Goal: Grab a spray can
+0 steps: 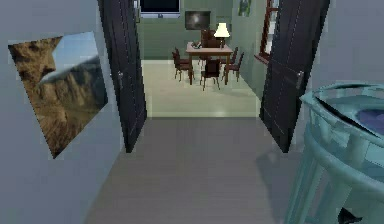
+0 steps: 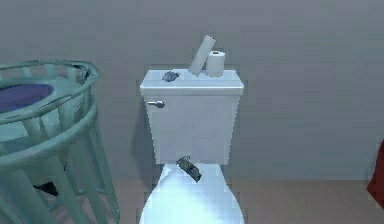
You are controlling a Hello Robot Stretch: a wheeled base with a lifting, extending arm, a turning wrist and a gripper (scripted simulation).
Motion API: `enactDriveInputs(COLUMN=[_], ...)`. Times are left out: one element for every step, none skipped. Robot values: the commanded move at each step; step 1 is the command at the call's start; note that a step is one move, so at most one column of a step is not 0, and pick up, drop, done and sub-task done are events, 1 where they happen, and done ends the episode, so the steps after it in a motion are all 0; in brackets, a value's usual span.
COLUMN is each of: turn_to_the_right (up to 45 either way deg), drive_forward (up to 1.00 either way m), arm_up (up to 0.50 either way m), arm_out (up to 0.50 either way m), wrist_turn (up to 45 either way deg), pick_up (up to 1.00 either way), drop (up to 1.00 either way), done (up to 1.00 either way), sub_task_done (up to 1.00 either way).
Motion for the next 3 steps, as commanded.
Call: enactDriveInputs(turn_to_the_right=[0.0,0.0,0.0], drive_forward=[0.0,0.0,0.0], arm_up=[0.16,0.0,0.0], arm_out=[0.0,0.46,0.0], wrist_turn=[0.0,0.0,45.0], pick_up=[0.0,0.0,0.0], drop=[0.0,0.0,0.0], done=[0.0,0.0,0.0], sub_task_done=[0.0,0.0,0.0])
